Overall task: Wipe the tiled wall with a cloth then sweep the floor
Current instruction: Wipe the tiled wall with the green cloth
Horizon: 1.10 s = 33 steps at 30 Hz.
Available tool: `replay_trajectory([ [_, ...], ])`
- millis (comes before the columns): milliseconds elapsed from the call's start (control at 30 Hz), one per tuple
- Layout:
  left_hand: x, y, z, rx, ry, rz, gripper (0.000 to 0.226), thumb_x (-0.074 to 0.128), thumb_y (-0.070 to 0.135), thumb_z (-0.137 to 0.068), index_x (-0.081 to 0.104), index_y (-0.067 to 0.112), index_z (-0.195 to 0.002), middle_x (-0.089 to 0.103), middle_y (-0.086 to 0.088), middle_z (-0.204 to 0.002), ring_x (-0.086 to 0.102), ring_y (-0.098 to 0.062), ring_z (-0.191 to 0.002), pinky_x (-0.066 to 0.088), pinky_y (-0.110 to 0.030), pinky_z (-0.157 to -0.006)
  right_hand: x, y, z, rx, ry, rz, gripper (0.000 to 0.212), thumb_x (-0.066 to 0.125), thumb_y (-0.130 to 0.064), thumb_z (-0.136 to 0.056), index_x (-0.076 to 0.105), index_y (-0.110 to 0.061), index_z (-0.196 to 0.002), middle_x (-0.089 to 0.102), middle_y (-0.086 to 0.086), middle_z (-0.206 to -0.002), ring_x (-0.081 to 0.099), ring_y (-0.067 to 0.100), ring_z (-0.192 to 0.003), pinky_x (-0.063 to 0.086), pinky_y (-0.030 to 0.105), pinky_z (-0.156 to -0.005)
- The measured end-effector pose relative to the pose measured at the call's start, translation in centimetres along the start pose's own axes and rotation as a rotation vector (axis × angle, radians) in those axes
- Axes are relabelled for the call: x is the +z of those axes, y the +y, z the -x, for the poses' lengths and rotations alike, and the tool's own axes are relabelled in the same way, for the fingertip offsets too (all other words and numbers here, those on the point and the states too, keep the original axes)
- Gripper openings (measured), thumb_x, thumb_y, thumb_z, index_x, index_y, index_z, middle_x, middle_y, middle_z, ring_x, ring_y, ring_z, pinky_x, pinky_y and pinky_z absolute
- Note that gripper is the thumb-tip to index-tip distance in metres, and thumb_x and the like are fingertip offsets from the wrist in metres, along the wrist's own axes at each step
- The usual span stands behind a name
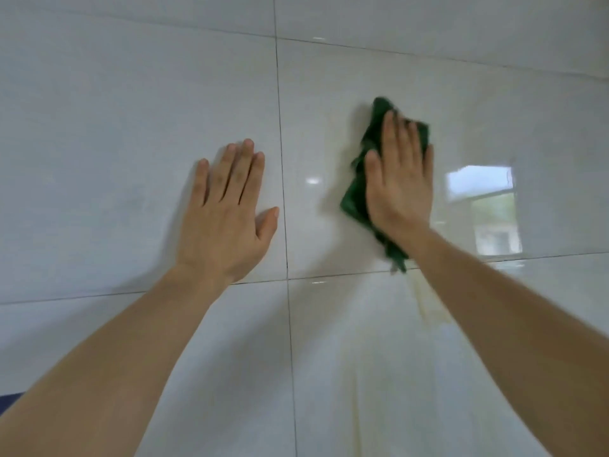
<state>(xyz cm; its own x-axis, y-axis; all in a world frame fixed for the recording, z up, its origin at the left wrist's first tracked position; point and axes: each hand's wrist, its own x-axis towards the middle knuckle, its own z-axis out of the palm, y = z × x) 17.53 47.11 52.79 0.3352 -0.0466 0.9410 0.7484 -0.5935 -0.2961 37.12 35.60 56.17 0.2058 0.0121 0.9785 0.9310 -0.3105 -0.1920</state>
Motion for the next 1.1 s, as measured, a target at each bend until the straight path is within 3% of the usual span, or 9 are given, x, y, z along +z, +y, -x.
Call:
replay_trajectory([
  [100, 0.2, -0.1, 0.0, 0.004, 0.047, 0.000, 0.068, 0.023, 0.041, -0.091, 0.019, 0.001, -0.145, 0.018, -0.015, -0.154, 0.014, -0.028, -0.143, 0.003, -0.044, -0.114, -0.2, -2.3, -4.0, 0.000, 0.022, 0.005, 0.055, 0.020, -0.033, -0.099, 0.013, -0.019, -0.152, 0.013, 0.002, -0.160, 0.007, 0.017, -0.148, 0.003, 0.043, -0.121],
  [267, 0.3, 0.0, 0.1, -0.001, 0.062, 0.019, 0.069, 0.023, 0.042, -0.092, 0.018, 0.000, -0.145, 0.019, -0.016, -0.154, 0.015, -0.028, -0.142, 0.006, -0.045, -0.114, 0.9, -5.4, -1.0, -0.663, -0.069, 0.098, 0.054, 0.024, -0.038, -0.096, 0.030, -0.025, -0.148, 0.028, 0.000, -0.156, 0.021, 0.019, -0.145, 0.011, 0.042, -0.120],
  [367, 0.4, -0.1, 0.0, 0.005, 0.076, 0.010, 0.068, 0.024, 0.041, -0.092, 0.019, -0.001, -0.145, 0.019, -0.016, -0.154, 0.015, -0.028, -0.142, 0.007, -0.045, -0.114, 0.0, -0.3, -4.0, -0.232, 0.070, 0.058, 0.053, 0.026, -0.038, -0.095, 0.034, -0.026, -0.147, 0.027, 0.004, -0.156, 0.021, 0.021, -0.145, 0.014, 0.046, -0.118],
  [467, 0.5, 0.0, 0.0, 0.002, 0.095, -0.019, 0.067, 0.023, 0.040, -0.092, 0.019, -0.001, -0.145, 0.019, -0.017, -0.153, 0.015, -0.030, -0.142, 0.009, -0.047, -0.115, -1.0, 1.4, -6.3, 0.253, 0.035, 0.012, 0.055, 0.022, -0.038, -0.099, 0.016, -0.025, -0.152, 0.007, 0.006, -0.161, 0.002, 0.021, -0.148, 0.001, 0.045, -0.120],
  [667, 0.5, 0.0, -0.2, 0.003, 0.111, -0.010, 0.068, 0.024, 0.040, -0.091, 0.020, -0.002, -0.144, 0.020, -0.018, -0.153, 0.017, -0.029, -0.142, 0.008, -0.046, -0.114, 1.0, -8.3, -2.9, -0.553, -0.069, 0.084, 0.054, 0.027, -0.040, -0.097, 0.024, -0.029, -0.149, 0.019, -0.001, -0.159, 0.012, 0.019, -0.147, 0.004, 0.041, -0.120],
  [733, 0.4, -0.1, -0.1, 0.008, 0.087, 0.003, 0.068, 0.022, 0.041, -0.092, 0.017, -0.001, -0.145, 0.017, -0.017, -0.154, 0.013, -0.028, -0.142, 0.004, -0.044, -0.114, 0.4, -5.5, -3.7, -0.428, -0.055, 0.097, 0.051, 0.027, -0.040, -0.098, 0.023, -0.034, -0.149, 0.018, -0.003, -0.159, 0.010, 0.016, -0.147, 0.003, 0.041, -0.120],
  [867, 0.2, -0.3, 0.1, 0.023, 0.051, -0.002, 0.068, 0.022, 0.042, -0.092, 0.020, 0.000, -0.145, 0.019, -0.015, -0.154, 0.015, -0.027, -0.142, 0.004, -0.043, -0.114, -1.5, 3.0, -6.1, 0.188, 0.020, -0.016, 0.051, 0.024, -0.038, -0.099, 0.020, -0.032, -0.150, 0.013, 0.000, -0.160, 0.007, 0.018, -0.147, 0.000, 0.044, -0.120],
  [933, -0.3, 0.0, 0.0, -0.024, 0.056, 0.040, 0.068, 0.021, 0.043, -0.090, 0.028, 0.002, -0.143, 0.024, -0.013, -0.153, 0.019, -0.027, -0.141, 0.009, -0.044, -0.114, -1.4, 2.8, -5.7, 0.234, 0.042, 0.012, 0.053, 0.023, -0.038, -0.099, 0.019, -0.031, -0.151, 0.011, 0.002, -0.160, 0.005, 0.020, -0.148, 0.001, 0.047, -0.120],
  [1100, -1.3, 3.9, -2.3, -0.174, 0.167, 0.146, 0.066, 0.022, 0.042, -0.089, 0.031, -0.001, -0.139, 0.027, -0.018, -0.150, 0.020, -0.031, -0.140, 0.001, -0.048, -0.114, 0.1, 0.9, -0.2, -0.451, -0.025, 0.104, 0.053, 0.026, -0.041, -0.095, 0.030, -0.032, -0.147, 0.025, 0.000, -0.157, 0.018, 0.021, -0.146, 0.008, 0.046, -0.119],
])
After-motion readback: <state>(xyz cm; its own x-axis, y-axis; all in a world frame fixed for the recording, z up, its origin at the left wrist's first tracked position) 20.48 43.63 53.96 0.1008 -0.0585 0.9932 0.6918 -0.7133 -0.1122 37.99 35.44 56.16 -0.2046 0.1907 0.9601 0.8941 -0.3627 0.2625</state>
